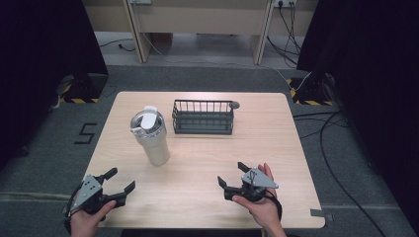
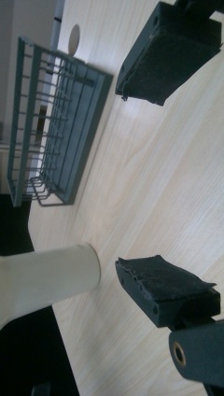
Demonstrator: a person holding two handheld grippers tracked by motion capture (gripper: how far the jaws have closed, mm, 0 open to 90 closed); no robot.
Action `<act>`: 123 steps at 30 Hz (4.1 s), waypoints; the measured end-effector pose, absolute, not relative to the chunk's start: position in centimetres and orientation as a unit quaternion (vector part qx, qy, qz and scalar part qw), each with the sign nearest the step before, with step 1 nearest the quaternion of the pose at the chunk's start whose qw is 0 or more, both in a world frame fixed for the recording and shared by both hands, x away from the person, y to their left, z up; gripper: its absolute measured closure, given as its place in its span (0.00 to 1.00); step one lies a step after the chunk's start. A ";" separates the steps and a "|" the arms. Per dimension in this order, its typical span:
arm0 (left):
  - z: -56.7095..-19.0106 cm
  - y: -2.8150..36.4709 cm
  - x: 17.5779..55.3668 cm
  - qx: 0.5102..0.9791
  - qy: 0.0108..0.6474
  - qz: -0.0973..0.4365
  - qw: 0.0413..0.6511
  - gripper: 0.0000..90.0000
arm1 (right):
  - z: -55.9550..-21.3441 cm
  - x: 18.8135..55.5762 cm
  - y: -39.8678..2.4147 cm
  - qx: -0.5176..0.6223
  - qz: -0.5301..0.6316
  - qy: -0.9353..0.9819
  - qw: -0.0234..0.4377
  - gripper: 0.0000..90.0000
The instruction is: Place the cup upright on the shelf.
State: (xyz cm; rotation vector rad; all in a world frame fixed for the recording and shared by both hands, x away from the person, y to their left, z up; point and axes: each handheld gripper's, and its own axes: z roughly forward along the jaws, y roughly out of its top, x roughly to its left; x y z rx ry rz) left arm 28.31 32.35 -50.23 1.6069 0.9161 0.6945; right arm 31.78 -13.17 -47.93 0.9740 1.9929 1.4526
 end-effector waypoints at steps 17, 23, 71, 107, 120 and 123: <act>-50.2 32.5 28.1 0.677 0.385 0.295 0.553 0.16 | -46.3 34.1 -9.8 0.322 0.540 0.739 0.241 0.16; -50.2 32.5 28.1 0.677 0.385 0.295 0.554 0.16 | -46.2 34.9 -9.0 0.319 0.542 0.740 0.239 0.16; -50.2 32.5 28.1 0.676 0.385 0.293 0.556 0.16 | -45.2 38.5 -2.9 0.292 0.558 0.745 0.219 0.16; -50.1 32.6 28.1 0.675 0.385 0.292 0.558 0.16 | -45.8 40.5 2.0 0.279 0.568 0.751 0.189 0.16; -50.1 32.6 28.1 0.675 0.383 0.291 0.559 0.16 | -46.3 41.3 3.8 0.276 0.568 0.754 0.183 0.15; -50.1 32.6 28.1 0.675 0.383 0.291 0.559 0.16 | -46.4 41.4 3.9 0.277 0.566 0.755 0.182 0.15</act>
